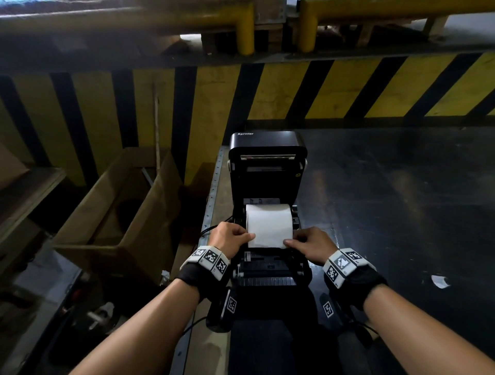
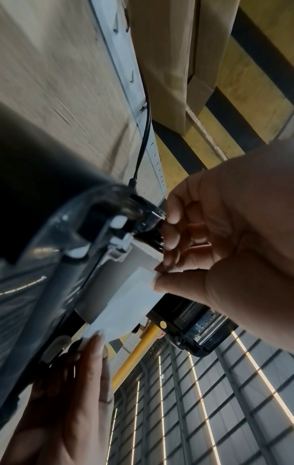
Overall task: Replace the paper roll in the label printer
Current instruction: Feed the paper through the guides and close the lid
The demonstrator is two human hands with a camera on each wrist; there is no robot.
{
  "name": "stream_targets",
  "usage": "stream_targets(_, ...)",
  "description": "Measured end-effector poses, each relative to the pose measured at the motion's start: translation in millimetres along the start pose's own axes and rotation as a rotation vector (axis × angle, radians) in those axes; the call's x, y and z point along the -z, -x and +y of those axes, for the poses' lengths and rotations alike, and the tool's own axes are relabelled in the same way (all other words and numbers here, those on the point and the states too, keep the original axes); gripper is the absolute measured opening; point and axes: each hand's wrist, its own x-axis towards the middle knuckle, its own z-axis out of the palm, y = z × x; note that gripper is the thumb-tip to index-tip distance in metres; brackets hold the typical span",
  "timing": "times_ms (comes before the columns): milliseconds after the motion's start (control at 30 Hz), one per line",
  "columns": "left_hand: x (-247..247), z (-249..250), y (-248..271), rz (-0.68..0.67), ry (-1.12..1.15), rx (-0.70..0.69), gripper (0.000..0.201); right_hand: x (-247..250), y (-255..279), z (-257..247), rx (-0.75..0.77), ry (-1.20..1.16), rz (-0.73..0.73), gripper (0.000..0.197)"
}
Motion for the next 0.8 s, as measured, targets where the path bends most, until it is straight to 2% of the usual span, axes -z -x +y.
stream_targets(233, -4, -8, 3, -0.022, -0.113, -0.04, 0.026, 5, 3, 0, 0.026, 0.092, -0.106, 0.029)
stream_targets(300, -5, -8, 3, -0.04, -0.112, -0.042, 0.025, 4, 2, -1, 0.023, 0.102, -0.101, 0.03)
stream_targets(400, -8, -11, 1, -0.072, -0.108, -0.052, 0.04, 3, 2, -2, 0.021, 0.092, -0.076, 0.029)
stream_targets(500, -10, -14, -3, -0.077, -0.121, -0.042, 0.046, 2, 2, -3, 0.004, 0.087, -0.06, 0.028)
stream_targets(800, -16, -14, -2, -0.03, -0.161, -0.044, 0.039, -2, 0, -3, -0.019, 0.077, -0.025, 0.027)
